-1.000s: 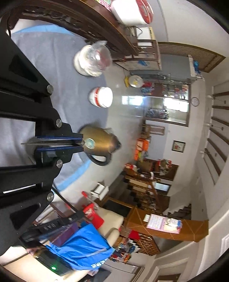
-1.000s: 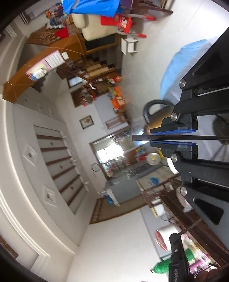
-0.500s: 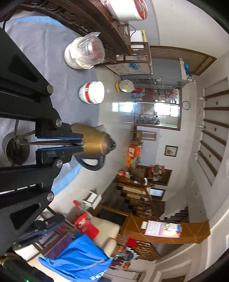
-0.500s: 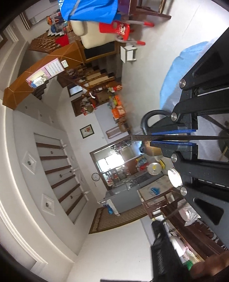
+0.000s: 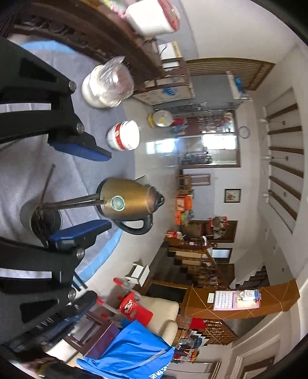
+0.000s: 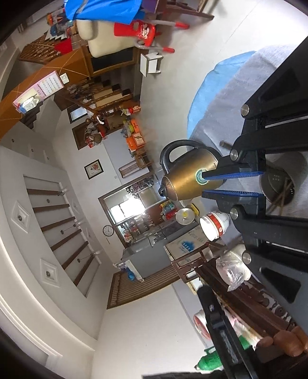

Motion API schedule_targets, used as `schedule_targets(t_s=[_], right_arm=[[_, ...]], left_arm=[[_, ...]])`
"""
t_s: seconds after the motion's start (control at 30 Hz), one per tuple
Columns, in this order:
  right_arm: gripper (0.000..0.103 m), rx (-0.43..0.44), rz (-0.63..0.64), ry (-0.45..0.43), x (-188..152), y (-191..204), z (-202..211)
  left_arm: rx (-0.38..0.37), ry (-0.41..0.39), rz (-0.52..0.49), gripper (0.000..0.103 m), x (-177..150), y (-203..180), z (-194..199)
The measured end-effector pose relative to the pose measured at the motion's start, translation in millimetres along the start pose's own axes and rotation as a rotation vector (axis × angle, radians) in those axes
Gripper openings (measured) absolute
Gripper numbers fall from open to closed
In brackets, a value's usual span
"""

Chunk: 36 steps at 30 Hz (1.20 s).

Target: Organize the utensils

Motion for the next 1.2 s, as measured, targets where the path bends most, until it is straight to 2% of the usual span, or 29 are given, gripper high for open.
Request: schedule_targets(t_s=[0.07, 0.17, 0.27, 0.3, 0.33, 0.4, 0.57, 0.63, 0.93, 1.2], right_arm=[[0.011, -0.001, -0.013, -0.011, 2, -3, 12], [0.011, 0.002, -0.032, -0.018, 2, -9, 28], [0.019, 0.004, -0.033, -0.004, -3, -11, 41], [0.028, 0.004, -0.034, 0.003, -6, -12, 44], [0.043, 0.008, -0.039, 0.011, -9, -12, 47], [0.066, 0.016, -0.05, 0.02, -18, -14, 55], [0.064, 0.004, -0.015, 0.065, -39, -9, 68], [0.064, -0.004, 0.012, 0.077, -47, -4, 75], [0.065, 0.01, 0.09, 0.138, -69, 18, 106], [0.065, 0.067, 0.135, 0.172, -85, 52, 127]], left_arm=[[0.022, -0.004, -0.016, 0.065, -5, 5, 17], [0.019, 0.02, -0.012, 0.069, -19, 13, 33], [0.01, 0.071, 0.008, 0.073, -39, 20, 41], [0.008, 0.095, 0.014, 0.073, -49, 22, 43], [0.008, 0.123, 0.015, 0.073, -59, 23, 44], [0.009, 0.172, 0.011, 0.073, -78, 22, 44], [0.034, 0.289, 0.035, 0.073, -117, 27, 43], [0.062, 0.299, 0.034, 0.073, -125, 30, 49], [0.242, 0.256, -0.032, 0.076, -130, 49, 89], [0.353, 0.217, -0.072, 0.084, -133, 66, 122]])
Point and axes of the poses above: each gripper's, at about its wrist camera, not at the fingertips, and z roughly against the way its jaws point, y to its left, x to its top, the point moved 4 cm from there along -z, roughly the way its jaws point, and after that the axes turned 3 degrees about -y, right-handed, at the moved point
